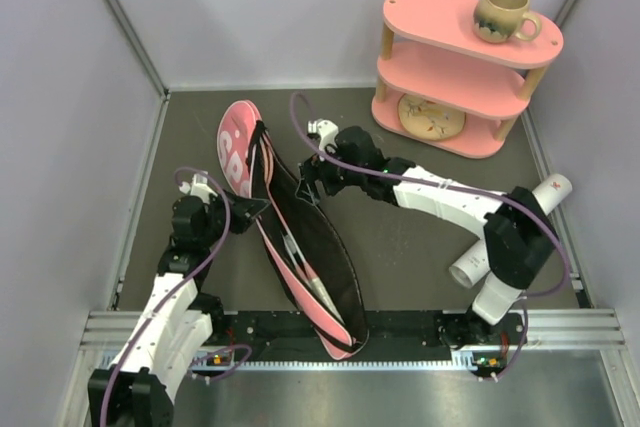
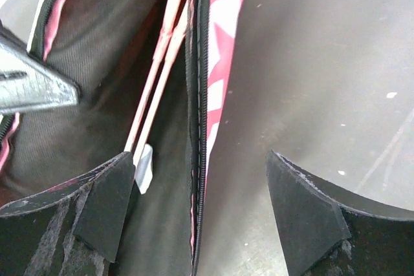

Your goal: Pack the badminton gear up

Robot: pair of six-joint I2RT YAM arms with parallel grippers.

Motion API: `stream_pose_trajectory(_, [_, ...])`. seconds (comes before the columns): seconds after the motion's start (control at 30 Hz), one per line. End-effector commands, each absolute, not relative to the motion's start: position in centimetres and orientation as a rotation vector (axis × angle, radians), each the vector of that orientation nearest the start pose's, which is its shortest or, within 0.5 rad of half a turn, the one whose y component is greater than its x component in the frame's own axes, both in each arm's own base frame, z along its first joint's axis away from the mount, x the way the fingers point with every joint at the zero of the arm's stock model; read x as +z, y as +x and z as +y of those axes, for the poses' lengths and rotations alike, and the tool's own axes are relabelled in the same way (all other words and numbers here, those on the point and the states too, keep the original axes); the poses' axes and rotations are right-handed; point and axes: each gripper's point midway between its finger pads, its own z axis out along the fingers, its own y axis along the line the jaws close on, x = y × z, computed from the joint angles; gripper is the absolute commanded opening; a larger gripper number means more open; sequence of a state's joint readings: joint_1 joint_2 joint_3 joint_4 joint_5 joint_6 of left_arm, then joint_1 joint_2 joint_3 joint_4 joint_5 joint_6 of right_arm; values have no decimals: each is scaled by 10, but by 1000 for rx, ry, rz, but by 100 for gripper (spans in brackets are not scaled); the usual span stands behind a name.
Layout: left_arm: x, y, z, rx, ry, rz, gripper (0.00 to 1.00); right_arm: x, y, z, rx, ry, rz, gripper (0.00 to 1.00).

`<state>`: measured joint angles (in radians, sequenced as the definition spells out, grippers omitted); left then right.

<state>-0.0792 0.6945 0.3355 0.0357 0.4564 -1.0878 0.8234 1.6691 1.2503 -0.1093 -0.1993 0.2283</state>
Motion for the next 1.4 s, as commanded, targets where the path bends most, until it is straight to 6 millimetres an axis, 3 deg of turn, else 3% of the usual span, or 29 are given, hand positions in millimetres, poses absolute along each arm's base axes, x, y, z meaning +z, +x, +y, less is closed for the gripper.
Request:
stream_pose_trajectory(0.0, [198, 256, -134, -1219, -582, 1875, 0, 149, 281, 407, 933, -974, 2018, 81])
stream_pose_trajectory(0.13, [200, 254, -132, -1191, -557, 1874, 0, 139, 290, 435, 1010, -981, 2007, 79])
stream_pose_trajectory(0.2, [194, 252, -131, -1180, -568, 1898, 0, 138, 304, 439, 965, -936, 2025, 68])
stream_pose_trajectory(0.23, [192, 251, -131, -1171, -561, 1902, 0, 139, 309, 442, 940, -927, 2044, 51])
stream_pose_trajectory(0.3, [192, 252, -129, -1152, -560, 1906, 0, 147, 317, 442, 864, -915, 2043, 31])
stream_pose_trajectory(0.33, [193, 251, -128, -1136, -539, 1906, 0, 155, 316, 445, 844, -917, 2042, 9])
stream_pose_trajectory(0.37, [193, 253, -126, -1111, -540, 1905, 0, 160, 317, 444, 818, -908, 2045, 0])
stream_pose_trajectory(0.47, [198, 256, -117, -1016, -514, 1912, 24, 179, 312, 444, 810, -913, 2057, 0])
stream_pose_trajectory(0.5, [203, 256, -113, -969, -484, 1919, 43, 183, 312, 444, 797, -916, 2050, 0])
stream_pose_trajectory(0.57, [220, 263, -102, -883, -479, 1888, 59, 192, 310, 443, 787, -929, 2034, 0])
stream_pose_trajectory(0.63, [223, 268, -92, -792, -474, 1906, 80, 200, 310, 446, 796, -955, 2005, 0])
stream_pose_trajectory(0.67, [239, 274, -84, -741, -484, 1869, 85, 200, 310, 446, 791, -969, 2010, 0])
stream_pose_trajectory(0.73, [244, 283, -76, -675, -499, 1885, 95, 206, 313, 451, 785, -991, 1987, 0])
stream_pose_trajectory(0.77, [262, 289, -74, -666, -491, 1855, 97, 207, 314, 451, 782, -992, 1989, 0])
stream_pose_trajectory(0.83, [264, 305, -72, -634, -495, 1880, 98, 216, 316, 454, 797, -993, 1969, 0])
stream_pose_trajectory(0.87, [281, 314, -70, -622, -491, 1854, 98, 218, 315, 456, 806, -993, 1963, 0])
stream_pose_trajectory(0.93, [273, 333, -59, -543, -545, 1883, 98, 225, 315, 460, 823, -984, 1954, 0])
stream_pose_trajectory(0.97, [284, 341, -57, -533, -546, 1863, 96, 228, 315, 461, 828, -982, 1948, 0])
stream_pose_trajectory(1.03, [281, 359, -55, -505, -548, 1888, 95, 233, 314, 463, 841, -981, 1940, 0])
stream_pose_trajectory(1.07, [294, 367, -54, -499, -544, 1863, 94, 233, 313, 463, 845, -983, 1940, 0])
stream_pose_trajectory(1.1, [290, 376, -52, -486, -552, 1873, 94, 233, 313, 463, 844, -985, 1939, 0])
stream_pose_trajectory(1.27, [308, 413, -46, -500, -546, 1812, 82, 229, 311, 462, 840, -1003, 1942, 0])
stream_pose_trajectory(1.3, [311, 418, -47, -508, -536, 1806, 73, 227, 311, 462, 838, -1006, 1944, 0])
stream_pose_trajectory(1.37, [316, 429, -51, -560, -504, 1809, 71, 225, 310, 462, 843, -1007, 1948, 0])
